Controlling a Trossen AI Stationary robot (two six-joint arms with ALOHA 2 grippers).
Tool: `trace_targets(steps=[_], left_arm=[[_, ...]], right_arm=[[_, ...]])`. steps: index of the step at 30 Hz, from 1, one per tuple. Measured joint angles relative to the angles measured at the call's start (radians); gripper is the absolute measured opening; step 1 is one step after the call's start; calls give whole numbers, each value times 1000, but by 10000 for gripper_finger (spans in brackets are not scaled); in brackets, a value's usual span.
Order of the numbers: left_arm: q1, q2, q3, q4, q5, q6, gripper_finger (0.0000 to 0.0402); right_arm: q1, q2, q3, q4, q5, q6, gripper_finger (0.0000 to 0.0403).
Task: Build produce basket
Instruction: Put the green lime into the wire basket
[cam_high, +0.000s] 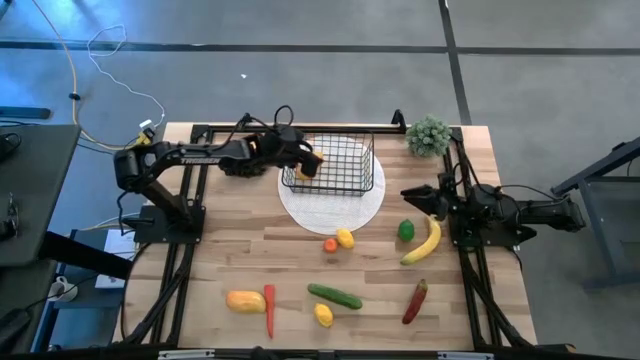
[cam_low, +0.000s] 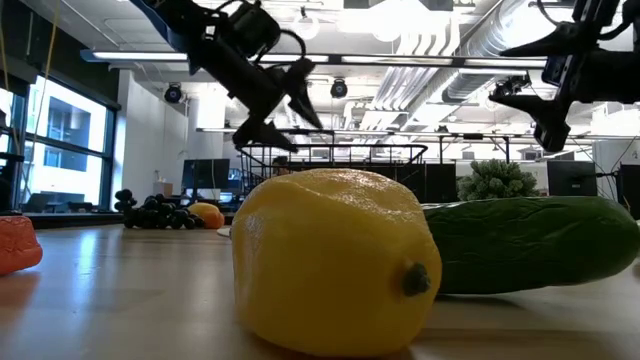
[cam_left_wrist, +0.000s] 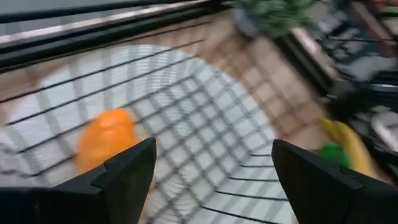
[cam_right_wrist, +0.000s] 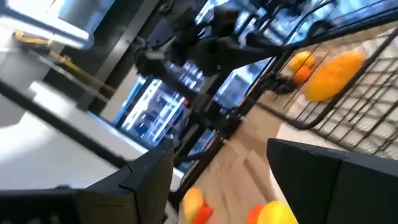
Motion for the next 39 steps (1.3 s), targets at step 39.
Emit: trace_targets(steps=[39], left_arm=[[0,-453,1,-562,-37,23,310]], right_arm=[[100,640,628,-881,5,593,240]])
